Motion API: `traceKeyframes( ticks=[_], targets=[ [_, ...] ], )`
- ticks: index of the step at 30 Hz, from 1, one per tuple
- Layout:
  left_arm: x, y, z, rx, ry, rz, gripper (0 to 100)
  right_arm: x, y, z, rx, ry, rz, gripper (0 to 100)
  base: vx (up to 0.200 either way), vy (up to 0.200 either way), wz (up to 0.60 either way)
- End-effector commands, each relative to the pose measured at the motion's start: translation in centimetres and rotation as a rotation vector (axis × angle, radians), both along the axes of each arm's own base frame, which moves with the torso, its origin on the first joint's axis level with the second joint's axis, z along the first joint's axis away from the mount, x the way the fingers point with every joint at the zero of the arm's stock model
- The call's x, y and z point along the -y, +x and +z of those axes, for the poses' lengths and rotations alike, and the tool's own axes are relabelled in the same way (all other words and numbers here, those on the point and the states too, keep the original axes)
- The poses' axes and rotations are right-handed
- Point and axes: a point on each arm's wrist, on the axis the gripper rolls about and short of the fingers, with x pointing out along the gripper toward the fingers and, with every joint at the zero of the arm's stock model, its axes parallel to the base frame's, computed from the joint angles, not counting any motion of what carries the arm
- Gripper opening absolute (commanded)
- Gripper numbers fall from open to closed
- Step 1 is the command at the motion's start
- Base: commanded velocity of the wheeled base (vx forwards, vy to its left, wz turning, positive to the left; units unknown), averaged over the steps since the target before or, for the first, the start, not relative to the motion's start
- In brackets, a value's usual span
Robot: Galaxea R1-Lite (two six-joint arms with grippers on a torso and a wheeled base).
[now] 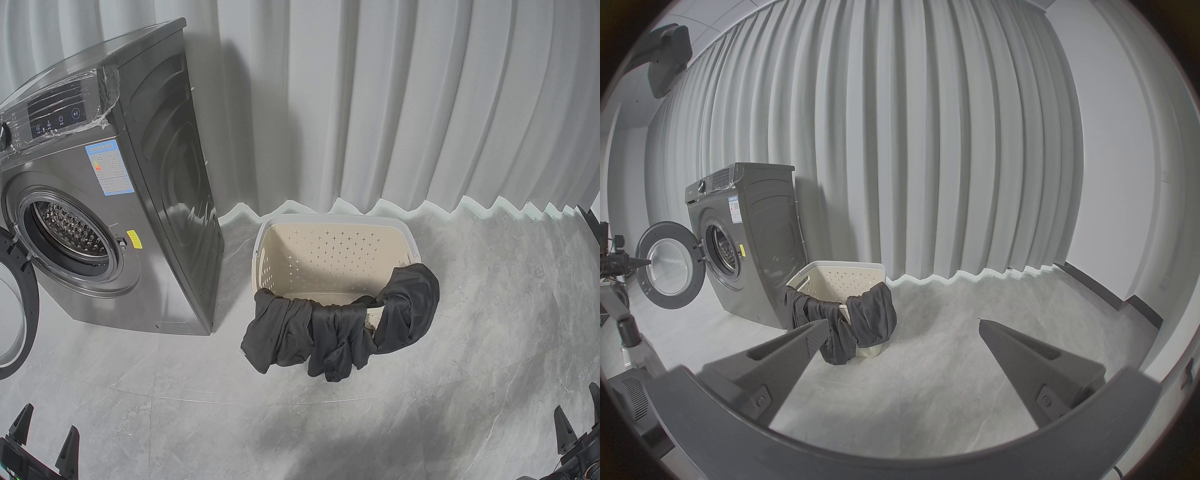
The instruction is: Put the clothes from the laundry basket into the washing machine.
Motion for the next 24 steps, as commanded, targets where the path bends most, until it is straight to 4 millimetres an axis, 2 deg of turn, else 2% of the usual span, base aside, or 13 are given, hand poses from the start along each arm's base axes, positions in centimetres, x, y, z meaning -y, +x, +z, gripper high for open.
traceKeyframes(
  ticks=[1, 7, 19, 20, 23, 24],
  targets=[
    [0.0, 0.0, -0.5, -0.001, -0.001, 0.001, 100, 0.0, 0.0, -0.5, -0.001, 0.0, 0.001, 100, 0.2, 0.0, 0.0],
    [0.0, 0.0, -0.5, -0.001, -0.001, 0.001, 100, 0.0, 0.0, -0.5, -0.001, 0.0, 0.001, 100, 0.2, 0.0, 0.0],
    [0.0, 0.0, -0.5, -0.001, -0.001, 0.001, 100, 0.0, 0.0, -0.5, 0.002, 0.001, -0.009, 100, 0.0, 0.0, 0.0],
    [0.0, 0.0, -0.5, -0.001, -0.001, 0.001, 100, 0.0, -0.1, 0.0, 0.028, -0.002, -0.004, 100, 0.0, 0.0, 0.0],
    [0.0, 0.0, -0.5, -0.001, -0.001, 0.001, 100, 0.0, -1.4, 3.9, 0.205, -0.005, -0.012, 100, 0.0, 0.0, 0.0],
    [0.0, 0.0, -0.5, -0.001, -0.001, 0.001, 100, 0.0, -2.1, 6.3, 0.257, -0.003, -0.001, 100, 0.0, 0.0, 0.0]
  ],
)
